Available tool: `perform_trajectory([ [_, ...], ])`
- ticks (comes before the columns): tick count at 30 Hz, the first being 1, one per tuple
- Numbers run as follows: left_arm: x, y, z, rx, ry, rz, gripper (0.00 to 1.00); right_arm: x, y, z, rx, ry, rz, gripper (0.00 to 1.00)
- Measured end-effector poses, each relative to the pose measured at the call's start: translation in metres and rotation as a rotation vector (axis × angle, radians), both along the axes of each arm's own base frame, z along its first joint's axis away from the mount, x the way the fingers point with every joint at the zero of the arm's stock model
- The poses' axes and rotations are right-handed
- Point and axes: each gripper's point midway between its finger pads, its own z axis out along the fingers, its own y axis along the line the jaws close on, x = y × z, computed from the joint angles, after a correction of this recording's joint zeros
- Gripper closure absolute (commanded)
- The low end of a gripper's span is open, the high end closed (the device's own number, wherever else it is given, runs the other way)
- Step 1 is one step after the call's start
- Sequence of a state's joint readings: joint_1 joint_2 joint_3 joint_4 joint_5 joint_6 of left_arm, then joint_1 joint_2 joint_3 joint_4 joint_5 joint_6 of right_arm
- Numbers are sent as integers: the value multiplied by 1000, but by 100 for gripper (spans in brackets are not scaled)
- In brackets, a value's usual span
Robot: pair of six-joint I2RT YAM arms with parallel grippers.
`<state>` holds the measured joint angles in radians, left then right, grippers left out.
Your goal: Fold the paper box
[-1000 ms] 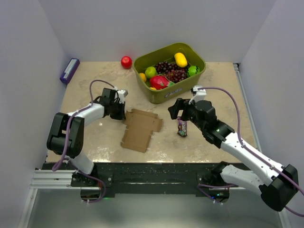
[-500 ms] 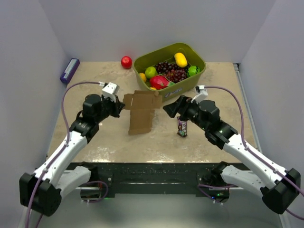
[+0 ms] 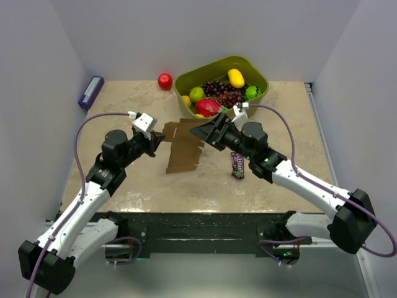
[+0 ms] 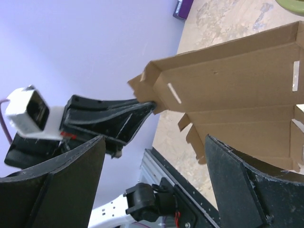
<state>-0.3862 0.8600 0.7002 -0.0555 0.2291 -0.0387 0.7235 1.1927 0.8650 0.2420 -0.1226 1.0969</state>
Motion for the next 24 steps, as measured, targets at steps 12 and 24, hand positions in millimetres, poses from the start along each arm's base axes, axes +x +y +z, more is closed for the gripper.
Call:
perform_trajectory([
  [12,-14,-35,-7,-32,21,-222,100,-1,-27,34,-233,-321,-44,23],
  [24,-23,-58,-65,-88,321,-322,100,-12,-35,-65,-692,-362,46,8],
])
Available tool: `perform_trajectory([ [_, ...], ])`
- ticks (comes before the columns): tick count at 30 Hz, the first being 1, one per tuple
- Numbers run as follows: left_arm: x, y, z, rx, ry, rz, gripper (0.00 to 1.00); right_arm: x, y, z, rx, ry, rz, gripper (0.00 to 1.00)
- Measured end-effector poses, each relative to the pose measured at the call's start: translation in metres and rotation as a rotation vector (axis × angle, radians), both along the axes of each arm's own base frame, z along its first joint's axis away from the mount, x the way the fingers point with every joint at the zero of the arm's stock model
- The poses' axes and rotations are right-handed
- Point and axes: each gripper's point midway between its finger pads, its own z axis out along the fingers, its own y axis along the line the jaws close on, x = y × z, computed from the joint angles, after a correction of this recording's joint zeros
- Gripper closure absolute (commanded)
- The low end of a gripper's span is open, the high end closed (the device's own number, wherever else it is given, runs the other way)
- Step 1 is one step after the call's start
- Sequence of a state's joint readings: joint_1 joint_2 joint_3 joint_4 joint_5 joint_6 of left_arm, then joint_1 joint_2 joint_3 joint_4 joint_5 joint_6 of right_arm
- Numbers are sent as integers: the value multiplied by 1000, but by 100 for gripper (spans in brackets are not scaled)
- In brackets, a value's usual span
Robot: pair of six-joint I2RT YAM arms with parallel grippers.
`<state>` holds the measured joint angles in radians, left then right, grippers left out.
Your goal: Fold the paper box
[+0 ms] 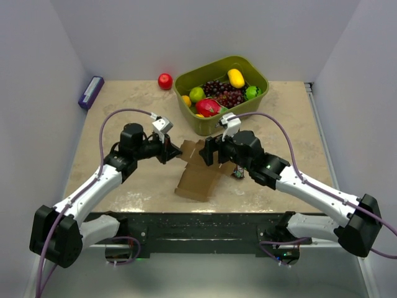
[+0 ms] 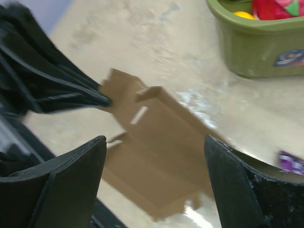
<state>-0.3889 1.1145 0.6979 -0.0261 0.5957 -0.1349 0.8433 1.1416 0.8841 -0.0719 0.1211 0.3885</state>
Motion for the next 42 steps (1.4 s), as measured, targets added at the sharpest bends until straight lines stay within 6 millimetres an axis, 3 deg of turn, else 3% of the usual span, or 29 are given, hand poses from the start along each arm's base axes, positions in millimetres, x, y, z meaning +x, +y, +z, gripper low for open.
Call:
perform_trajectory([
  [4,-15,-9,10,-38,-19,-104,100,3,-15,-8,-179,-69,42,8],
  [9,-30,-17,16,-78,-20,-205,100,3,-15,-8,-296,-123,131,10],
  [13,-37,-19,18,-88,-30,-252,100,-5,-11,-14,-330,-132,212,20],
  [22,-41,-20,22,-94,-55,-288,100,-33,1,-24,-322,-95,410,51],
  [29,-50,-22,27,-111,-66,-336,100,-42,3,-30,-331,-66,468,90],
  [31,-52,-22,29,-116,-71,-346,99,-45,3,-29,-325,-58,482,97],
  [32,-52,-22,30,-119,-75,-348,76,-46,4,-28,-320,-53,489,100],
  [33,-52,-22,30,-121,-77,-350,61,-48,4,-27,-316,-49,498,100],
  [34,-52,-22,31,-123,-81,-353,37,-50,4,-25,-313,-44,508,100],
  [37,-55,-23,34,-136,-80,-371,19,-53,7,-19,-300,-45,531,100],
  [42,-59,-21,38,-141,-86,-372,10,-62,4,-11,-275,-43,559,100],
])
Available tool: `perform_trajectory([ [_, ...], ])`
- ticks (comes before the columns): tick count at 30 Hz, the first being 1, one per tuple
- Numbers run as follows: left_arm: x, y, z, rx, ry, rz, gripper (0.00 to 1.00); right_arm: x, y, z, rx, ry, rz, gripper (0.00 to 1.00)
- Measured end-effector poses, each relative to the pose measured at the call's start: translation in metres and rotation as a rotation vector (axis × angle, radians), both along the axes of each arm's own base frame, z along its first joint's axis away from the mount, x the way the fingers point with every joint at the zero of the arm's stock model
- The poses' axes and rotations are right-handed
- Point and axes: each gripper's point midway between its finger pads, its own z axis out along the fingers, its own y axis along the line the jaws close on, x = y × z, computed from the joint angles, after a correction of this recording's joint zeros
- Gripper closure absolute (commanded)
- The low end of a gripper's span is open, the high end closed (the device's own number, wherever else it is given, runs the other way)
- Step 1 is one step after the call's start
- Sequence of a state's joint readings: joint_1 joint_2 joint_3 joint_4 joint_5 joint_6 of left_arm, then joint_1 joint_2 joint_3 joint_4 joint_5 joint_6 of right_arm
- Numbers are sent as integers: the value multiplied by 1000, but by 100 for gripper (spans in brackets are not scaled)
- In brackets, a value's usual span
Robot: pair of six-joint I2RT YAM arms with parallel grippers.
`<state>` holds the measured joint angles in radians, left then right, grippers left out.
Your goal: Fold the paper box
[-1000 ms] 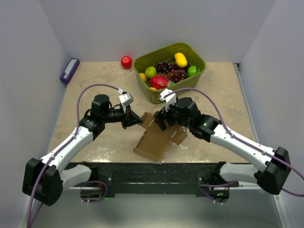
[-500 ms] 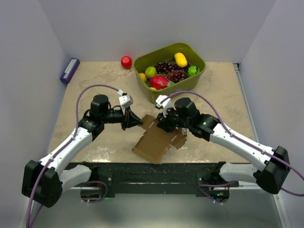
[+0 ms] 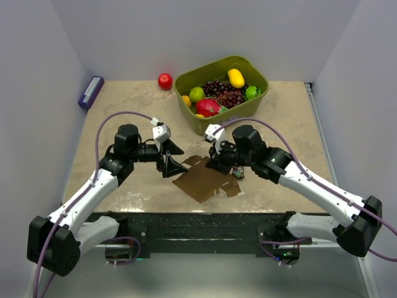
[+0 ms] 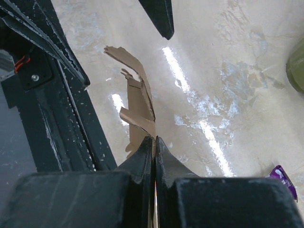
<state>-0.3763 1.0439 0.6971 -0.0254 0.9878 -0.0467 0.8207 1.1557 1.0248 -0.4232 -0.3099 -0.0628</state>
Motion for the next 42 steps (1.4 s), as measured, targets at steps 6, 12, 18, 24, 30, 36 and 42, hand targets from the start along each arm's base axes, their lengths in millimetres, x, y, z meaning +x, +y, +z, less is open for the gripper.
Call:
perform_trajectory([
  [6,-12,4,-3,-1,3,-18,8,16,-17,23,73,28,-20,100],
  [12,-9,5,-24,42,64,-15,8,19,-18,45,134,41,21,100],
  [18,-3,7,-30,69,61,18,31,5,-13,46,153,87,99,100],
  [24,-9,4,-30,58,67,-23,47,0,-12,42,146,109,124,100],
  [30,-26,-3,-32,28,101,-116,57,-2,-12,43,145,109,135,100],
  [36,-38,-9,-37,21,150,-189,86,-3,-11,47,153,103,150,100],
  [42,-41,-10,-36,14,149,-206,100,-4,-12,46,149,105,151,100],
])
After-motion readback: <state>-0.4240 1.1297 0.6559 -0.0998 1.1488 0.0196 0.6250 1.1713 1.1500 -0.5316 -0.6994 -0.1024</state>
